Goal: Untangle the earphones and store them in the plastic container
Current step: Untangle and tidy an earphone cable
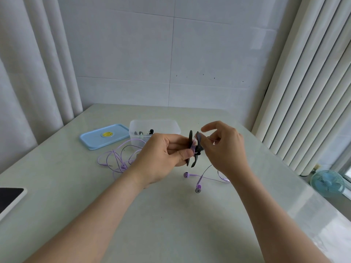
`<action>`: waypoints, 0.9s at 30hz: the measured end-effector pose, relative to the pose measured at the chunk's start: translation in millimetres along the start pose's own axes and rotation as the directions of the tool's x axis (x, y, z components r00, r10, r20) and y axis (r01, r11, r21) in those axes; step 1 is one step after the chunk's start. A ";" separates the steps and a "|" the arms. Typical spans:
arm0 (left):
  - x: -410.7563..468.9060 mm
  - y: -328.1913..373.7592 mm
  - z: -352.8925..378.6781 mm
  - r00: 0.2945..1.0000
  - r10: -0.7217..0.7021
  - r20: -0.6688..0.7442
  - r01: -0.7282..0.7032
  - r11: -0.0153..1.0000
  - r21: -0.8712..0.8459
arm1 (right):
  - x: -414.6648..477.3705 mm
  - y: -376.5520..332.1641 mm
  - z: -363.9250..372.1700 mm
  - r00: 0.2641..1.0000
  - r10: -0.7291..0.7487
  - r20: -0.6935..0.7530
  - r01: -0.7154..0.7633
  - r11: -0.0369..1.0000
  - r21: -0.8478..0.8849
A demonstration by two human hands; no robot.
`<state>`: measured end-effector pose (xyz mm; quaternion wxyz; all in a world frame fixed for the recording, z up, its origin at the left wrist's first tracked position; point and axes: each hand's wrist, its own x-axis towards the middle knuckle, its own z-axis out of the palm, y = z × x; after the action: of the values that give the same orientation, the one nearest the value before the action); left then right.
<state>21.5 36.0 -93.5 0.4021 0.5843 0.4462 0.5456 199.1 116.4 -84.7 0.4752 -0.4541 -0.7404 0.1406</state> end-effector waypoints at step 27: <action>8.4 -4.5 -13.0 0.917 0.112 -0.382 -0.075 0.991 0.111 | -16.2 -30.1 -15.8 0.855 -0.116 0.505 -0.025 0.964 0.265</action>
<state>8.2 45.1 -94.4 0.2512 0.5039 0.5138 0.6474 198.2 83.3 -66.7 0.3183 -0.3153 -0.8259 0.3422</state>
